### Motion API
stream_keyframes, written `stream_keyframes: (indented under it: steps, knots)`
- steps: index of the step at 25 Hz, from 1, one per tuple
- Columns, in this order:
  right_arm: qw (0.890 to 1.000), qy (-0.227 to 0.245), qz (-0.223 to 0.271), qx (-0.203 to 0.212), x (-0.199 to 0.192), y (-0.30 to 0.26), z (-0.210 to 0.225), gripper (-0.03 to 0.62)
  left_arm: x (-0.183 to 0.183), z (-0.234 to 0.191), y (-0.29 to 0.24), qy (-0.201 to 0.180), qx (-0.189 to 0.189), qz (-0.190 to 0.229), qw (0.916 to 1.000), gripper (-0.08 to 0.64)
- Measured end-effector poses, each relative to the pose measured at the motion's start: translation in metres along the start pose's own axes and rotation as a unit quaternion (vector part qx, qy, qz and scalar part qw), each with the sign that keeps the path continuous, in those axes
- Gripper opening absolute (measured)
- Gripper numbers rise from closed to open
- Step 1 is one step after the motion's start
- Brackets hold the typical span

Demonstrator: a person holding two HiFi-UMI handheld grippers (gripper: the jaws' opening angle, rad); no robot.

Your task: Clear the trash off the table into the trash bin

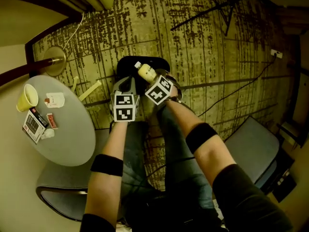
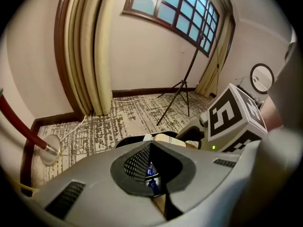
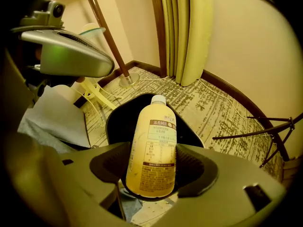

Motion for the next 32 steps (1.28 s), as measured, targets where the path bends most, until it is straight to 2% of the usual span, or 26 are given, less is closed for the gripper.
stream_keyframes:
  steps: [10,13,21,22,25,26,28,29,32]
  knots:
    - [1.0,0.01,-0.015,-0.005,-0.015,-0.068,0.011,0.301,-0.043,-0.01,-0.046,0.013,0.005,-0.006,0.9999,0.0]
    - [1.0,0.01,-0.016,-0.012,-0.016,-0.075,0.014,0.337,-0.048,-0.012,-0.049,0.014,0.006,-0.008,0.9999,0.0]
    - [1.0,0.01,-0.021,-0.018,-0.02,-0.05,0.012,0.335,-0.045,-0.004,-0.028,0.021,0.005,-0.012,0.9997,0.0]
    - [1.0,0.008,-0.021,-0.017,-0.019,-0.043,0.012,0.309,-0.042,-0.002,-0.023,0.022,0.005,-0.012,0.9997,0.0]
    - [1.0,0.006,-0.019,-0.015,-0.014,-0.012,0.009,0.301,-0.029,0.003,-0.001,0.027,0.005,-0.011,0.9996,0.0]
    - [1.0,0.007,-0.017,-0.016,-0.011,0.002,0.007,0.285,-0.023,0.005,0.009,0.03,0.006,-0.011,0.9995,0.0]
    - [1.0,0.009,-0.01,-0.023,-0.005,0.033,0.003,0.15,-0.008,0.01,0.033,0.034,0.008,-0.007,0.9994,0.0]
    - [0.999,0.013,-0.003,-0.03,0.0,0.051,0.001,0.108,0.001,0.012,0.046,0.035,0.009,-0.004,0.9993,0.0]
    - [0.999,0.028,0.015,-0.044,0.016,0.104,-0.01,0.013,0.03,0.018,0.089,0.038,0.017,0.009,0.9991,0.0]
Point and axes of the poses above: the fingertips, and each gripper's own axes: y backward along the fingers, z to its right, x out of its top, the point moved 7 cm from there along y, backward along the fingers, and after that the axes turned 12 degrees about -y, right-handed, at the moved point
